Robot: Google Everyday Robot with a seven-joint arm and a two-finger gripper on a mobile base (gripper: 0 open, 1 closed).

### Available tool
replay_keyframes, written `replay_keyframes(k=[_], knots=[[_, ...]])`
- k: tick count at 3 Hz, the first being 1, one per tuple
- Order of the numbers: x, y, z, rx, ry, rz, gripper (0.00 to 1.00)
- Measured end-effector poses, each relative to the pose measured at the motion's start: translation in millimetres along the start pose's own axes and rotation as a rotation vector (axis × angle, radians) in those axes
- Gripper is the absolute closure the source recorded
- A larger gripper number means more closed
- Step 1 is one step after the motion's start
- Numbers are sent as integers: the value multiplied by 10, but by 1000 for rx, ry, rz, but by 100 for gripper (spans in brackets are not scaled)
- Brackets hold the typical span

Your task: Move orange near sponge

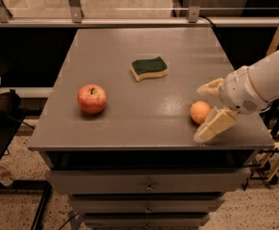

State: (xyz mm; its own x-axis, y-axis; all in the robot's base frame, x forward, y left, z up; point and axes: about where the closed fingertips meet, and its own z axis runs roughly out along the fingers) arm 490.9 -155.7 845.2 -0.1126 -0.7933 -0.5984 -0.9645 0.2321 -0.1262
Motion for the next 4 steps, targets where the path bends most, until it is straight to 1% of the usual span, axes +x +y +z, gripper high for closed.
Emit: replay_keyframes(k=[1,2,3,4], knots=[[20,12,53,-7,-14,-17,41],[82,17,92,-28,-54,-20,64],[81,-4,74,-33,-90,-42,87],[-81,-128,-194,33,-118,-101,100]])
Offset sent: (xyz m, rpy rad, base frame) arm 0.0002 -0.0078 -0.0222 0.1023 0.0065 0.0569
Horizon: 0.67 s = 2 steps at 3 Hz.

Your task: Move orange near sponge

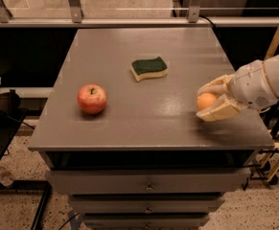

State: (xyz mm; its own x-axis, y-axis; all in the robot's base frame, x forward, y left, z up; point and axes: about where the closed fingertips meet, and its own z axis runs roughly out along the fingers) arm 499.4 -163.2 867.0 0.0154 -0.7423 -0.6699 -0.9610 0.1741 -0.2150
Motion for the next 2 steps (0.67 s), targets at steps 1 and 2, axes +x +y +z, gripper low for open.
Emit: replay_keyframes(k=[1,2], knots=[[-171,-149,-311,79,-9,-45,100],[-208,-178,-364,92,-11,-54,100]])
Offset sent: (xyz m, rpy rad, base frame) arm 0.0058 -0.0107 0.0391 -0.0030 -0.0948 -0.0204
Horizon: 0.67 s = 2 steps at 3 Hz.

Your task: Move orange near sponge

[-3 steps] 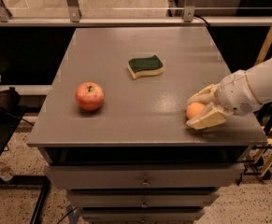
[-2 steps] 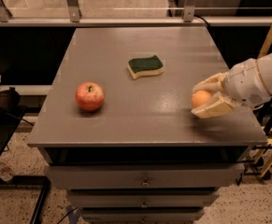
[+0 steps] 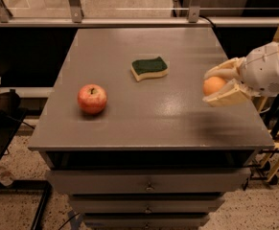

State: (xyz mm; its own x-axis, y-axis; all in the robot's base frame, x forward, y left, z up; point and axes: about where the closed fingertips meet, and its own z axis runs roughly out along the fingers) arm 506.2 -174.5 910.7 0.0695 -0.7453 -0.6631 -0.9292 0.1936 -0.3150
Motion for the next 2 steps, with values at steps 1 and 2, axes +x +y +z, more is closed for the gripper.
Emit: replay_keyframes(k=[1,2], knots=[[-11,-108,93,42,-34,2,100],[-45,-473,322,77,-49,18,100]])
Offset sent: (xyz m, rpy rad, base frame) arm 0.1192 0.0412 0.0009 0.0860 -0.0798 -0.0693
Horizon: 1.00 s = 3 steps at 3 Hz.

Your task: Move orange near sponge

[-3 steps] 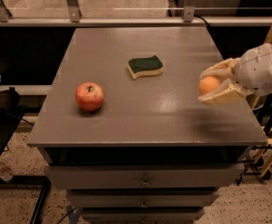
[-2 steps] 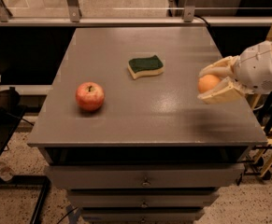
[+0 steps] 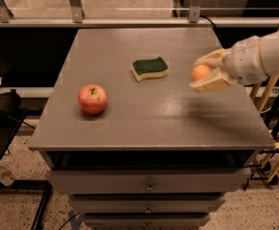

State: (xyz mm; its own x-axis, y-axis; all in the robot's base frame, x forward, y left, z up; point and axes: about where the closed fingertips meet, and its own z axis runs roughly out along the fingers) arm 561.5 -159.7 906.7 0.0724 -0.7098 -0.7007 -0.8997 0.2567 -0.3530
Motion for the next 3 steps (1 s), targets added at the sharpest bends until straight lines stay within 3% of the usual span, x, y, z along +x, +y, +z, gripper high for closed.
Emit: replay_keyframes(k=[1,3], knots=[[-57,-292,414,12,20,39,100],[0,-626,891,126,42,184,100]])
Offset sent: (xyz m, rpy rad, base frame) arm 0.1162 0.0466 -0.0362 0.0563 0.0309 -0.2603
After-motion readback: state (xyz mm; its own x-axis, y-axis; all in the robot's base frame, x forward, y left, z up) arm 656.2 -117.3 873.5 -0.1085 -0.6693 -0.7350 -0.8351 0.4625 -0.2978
